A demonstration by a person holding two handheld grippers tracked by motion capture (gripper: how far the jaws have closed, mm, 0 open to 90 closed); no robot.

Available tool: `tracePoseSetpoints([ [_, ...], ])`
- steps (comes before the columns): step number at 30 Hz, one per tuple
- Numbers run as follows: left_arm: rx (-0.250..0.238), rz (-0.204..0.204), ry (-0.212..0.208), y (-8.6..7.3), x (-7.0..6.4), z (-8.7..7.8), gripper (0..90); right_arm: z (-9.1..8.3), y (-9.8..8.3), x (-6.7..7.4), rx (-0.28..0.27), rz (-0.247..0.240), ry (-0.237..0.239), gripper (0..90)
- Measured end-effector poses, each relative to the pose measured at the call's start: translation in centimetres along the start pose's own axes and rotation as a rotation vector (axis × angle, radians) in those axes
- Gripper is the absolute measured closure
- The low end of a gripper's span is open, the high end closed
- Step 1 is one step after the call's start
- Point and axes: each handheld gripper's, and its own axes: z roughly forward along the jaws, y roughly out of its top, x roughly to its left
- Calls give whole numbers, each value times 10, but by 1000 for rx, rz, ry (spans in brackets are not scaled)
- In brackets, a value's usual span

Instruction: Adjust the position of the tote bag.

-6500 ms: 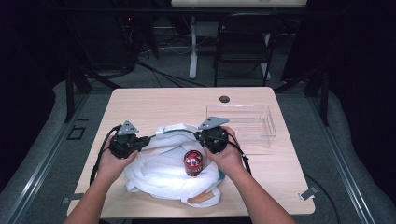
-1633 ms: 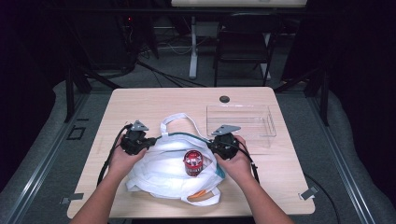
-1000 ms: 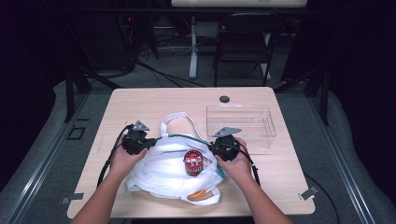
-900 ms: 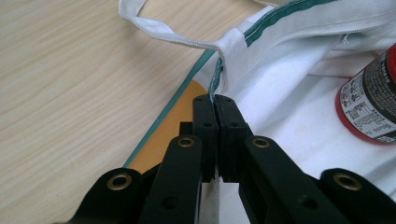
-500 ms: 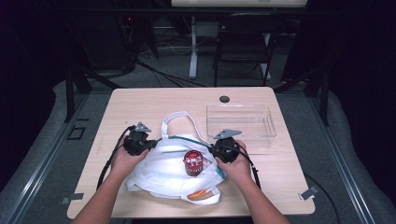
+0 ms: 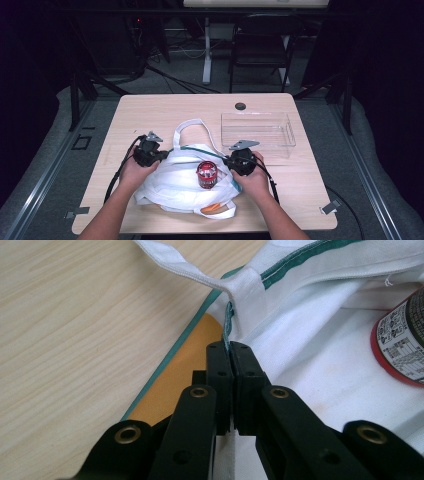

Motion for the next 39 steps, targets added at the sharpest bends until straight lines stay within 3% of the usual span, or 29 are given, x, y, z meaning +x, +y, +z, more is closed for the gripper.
tracePoseSetpoints([
  [6, -2, -1, 0, 0, 0, 0, 881, -6, 3, 5, -16, -12, -18, 804],
  [17, 5, 4, 4, 1, -1, 0, 882, -28, 5, 11, -64, -34, -18, 675],
  [25, 7, 2, 1, 1, -1, 0, 882, -46, 2, 18, -69, -56, -28, 671],
  [36, 8, 2, 0, 1, -1, 0, 881, -57, -10, 26, -67, -64, -30, 672],
  [39, 8, 1, 0, 1, -1, 0, 882, -57, -17, 25, -63, -65, -37, 743],
])
